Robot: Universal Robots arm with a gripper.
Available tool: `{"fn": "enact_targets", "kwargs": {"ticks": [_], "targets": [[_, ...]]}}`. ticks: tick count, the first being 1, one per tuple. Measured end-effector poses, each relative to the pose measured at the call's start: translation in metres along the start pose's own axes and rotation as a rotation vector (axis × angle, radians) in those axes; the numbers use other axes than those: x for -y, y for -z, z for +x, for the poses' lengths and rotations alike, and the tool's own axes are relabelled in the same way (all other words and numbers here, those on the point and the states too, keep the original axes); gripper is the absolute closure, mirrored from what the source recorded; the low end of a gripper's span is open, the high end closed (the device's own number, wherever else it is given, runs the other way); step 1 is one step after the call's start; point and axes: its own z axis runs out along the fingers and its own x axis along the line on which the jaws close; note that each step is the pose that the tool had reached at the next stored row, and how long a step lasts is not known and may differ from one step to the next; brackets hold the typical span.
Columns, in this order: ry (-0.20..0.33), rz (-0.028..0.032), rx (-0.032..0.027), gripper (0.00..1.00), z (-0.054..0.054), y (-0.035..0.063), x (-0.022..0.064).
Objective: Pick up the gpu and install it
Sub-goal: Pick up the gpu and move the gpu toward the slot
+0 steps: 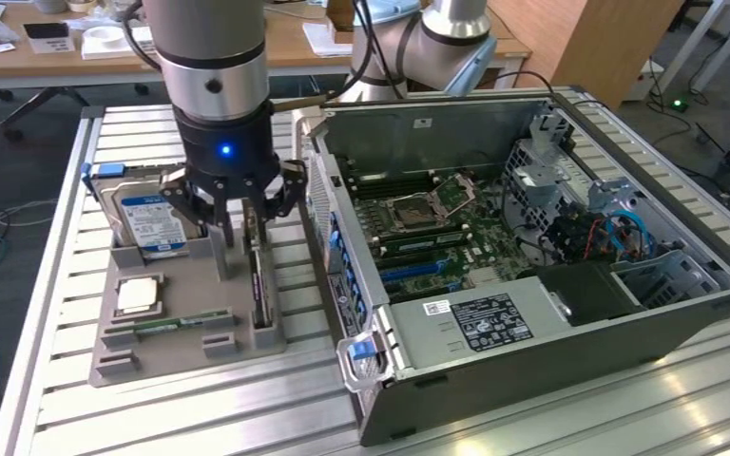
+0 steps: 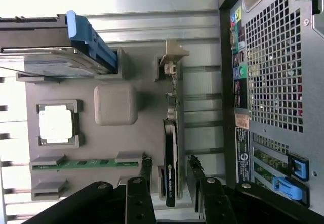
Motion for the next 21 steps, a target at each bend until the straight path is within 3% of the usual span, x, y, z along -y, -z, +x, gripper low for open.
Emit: {"fn": "enact_targets", "kwargs": {"ticks": [16, 21], "targets": [[0.000, 0.0000, 0.0001, 0.58, 0.000, -0.0290, 0.0003], [0.000, 0.0000, 0.0001, 0.58, -0.001, -0.0302, 0.0002]]}}
